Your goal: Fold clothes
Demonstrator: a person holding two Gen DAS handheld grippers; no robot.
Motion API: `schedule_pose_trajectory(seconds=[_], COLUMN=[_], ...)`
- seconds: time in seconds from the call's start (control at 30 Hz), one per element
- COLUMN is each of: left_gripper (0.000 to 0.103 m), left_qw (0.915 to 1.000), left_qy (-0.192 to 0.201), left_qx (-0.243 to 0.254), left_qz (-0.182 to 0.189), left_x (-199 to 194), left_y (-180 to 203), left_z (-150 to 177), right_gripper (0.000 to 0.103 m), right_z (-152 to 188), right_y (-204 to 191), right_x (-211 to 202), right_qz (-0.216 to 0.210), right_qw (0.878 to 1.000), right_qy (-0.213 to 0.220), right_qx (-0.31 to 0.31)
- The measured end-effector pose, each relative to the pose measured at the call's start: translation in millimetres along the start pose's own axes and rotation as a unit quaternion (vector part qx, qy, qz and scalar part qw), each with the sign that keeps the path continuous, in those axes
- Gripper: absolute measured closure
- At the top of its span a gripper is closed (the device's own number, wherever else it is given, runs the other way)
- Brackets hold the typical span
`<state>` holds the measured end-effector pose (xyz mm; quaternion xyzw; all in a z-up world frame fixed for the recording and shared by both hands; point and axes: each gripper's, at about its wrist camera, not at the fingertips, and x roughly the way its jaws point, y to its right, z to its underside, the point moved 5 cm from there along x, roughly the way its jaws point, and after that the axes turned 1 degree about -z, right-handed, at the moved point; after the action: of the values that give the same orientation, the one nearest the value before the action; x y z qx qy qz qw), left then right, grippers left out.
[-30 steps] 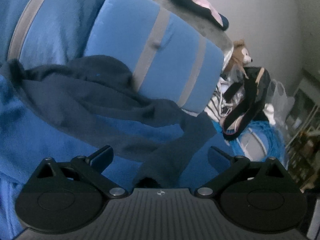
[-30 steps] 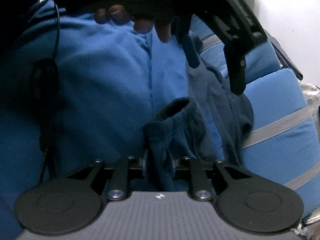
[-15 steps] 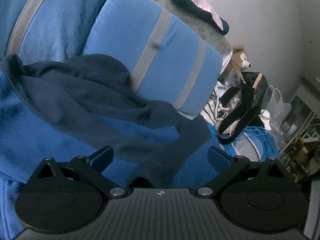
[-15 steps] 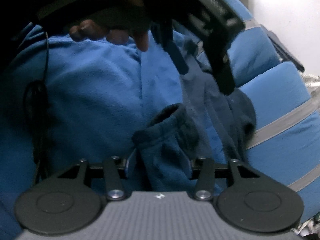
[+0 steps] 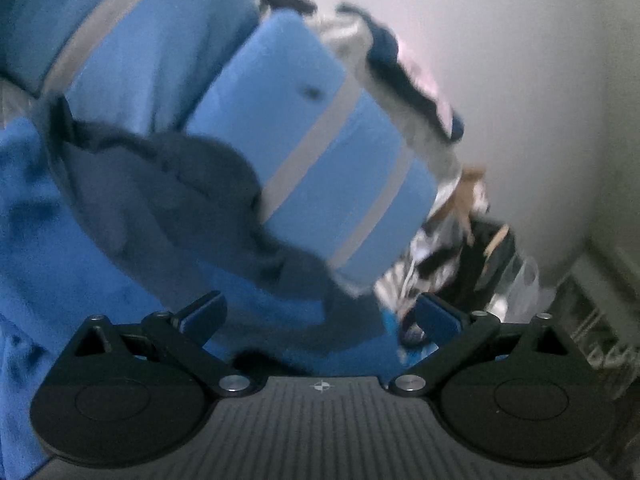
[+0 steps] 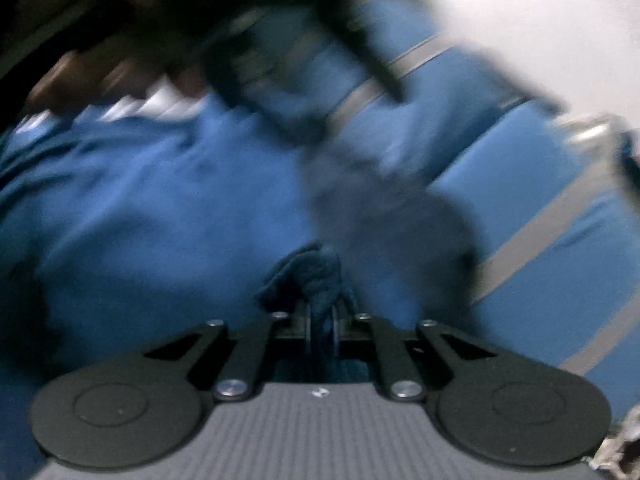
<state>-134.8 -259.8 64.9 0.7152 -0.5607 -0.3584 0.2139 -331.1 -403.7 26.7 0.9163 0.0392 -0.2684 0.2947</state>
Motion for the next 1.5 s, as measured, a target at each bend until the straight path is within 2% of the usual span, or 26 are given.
schedule_pose_trajectory(seconds=[0.07, 0.1, 0.17, 0.23, 0.37, 0.47, 0.6, 0.77, 0.93, 1.07, 1.13, 1.27, 1.47, 1.5], left_gripper=[0.0, 0.0, 0.0, 0.0, 0.0, 0.0, 0.0, 0.0, 0.001, 0.003, 0.024, 0.033, 0.061, 0.069], left_qw=[0.9997, 0.9994, 0.9986, 0.9976, 0.9941, 0.9887, 0.9781, 0.9669, 0.947, 0.9291, 0.9272, 0.9303, 0.9369, 0.9379], left_qy=[0.012, 0.014, 0.012, 0.0, -0.039, -0.081, -0.135, -0.181, -0.199, -0.191, -0.181, -0.167, -0.162, -0.162], left_qx=[-0.022, -0.032, -0.052, -0.069, -0.098, -0.118, -0.143, -0.175, -0.252, -0.316, -0.328, -0.327, -0.309, -0.306], left_qz=[0.005, 0.006, 0.004, -0.002, -0.021, -0.042, -0.067, -0.04, -0.006, 0.01, 0.013, -0.001, -0.024, -0.027], left_x=[-5, -7, -8, -7, -1, 7, 17, 29, 42, 53, 56, 56, 57, 57], left_y=[-5, -9, -16, -25, -40, -49, -59, -58, -60, -64, -64, -63, -60, -59], left_z=[-5, -6, -6, -2, 9, 21, 38, 61, 82, 94, 94, 89, 87, 87], right_gripper=[0.093, 0.093, 0.093, 0.093, 0.093, 0.093, 0.093, 0.093, 0.093, 0.093, 0.093, 0.093, 0.092, 0.092], right_z=[-10, -10, -5, 10, 40, 51, 51, 43, 32, 25, 23, 27, 34, 34], right_y=[0, -7, -27, -48, -77, -82, -78, -69, -52, -44, -43, -54, -64, -66], right_x=[-1, 1, 9, 17, 16, 11, 11, 13, 13, 11, 11, 0, -12, -16], right_qz=[0.074, 0.084, 0.065, 0.02, -0.043, -0.054, -0.058, -0.064, -0.066, -0.063, -0.06, -0.05, -0.04, -0.039], right_qw=[0.996, 0.995, 0.994, 0.991, 0.977, 0.972, 0.976, 0.985, 0.994, 0.996, 0.997, 0.996, 0.994, 0.993], right_qy=[0.027, 0.028, 0.009, -0.019, -0.059, -0.066, -0.066, -0.067, -0.063, -0.056, -0.05, -0.039, -0.024, -0.022], right_qx=[-0.03, -0.052, -0.091, -0.129, -0.203, -0.22, -0.201, -0.146, -0.062, -0.025, -0.026, -0.058, -0.103, -0.105])
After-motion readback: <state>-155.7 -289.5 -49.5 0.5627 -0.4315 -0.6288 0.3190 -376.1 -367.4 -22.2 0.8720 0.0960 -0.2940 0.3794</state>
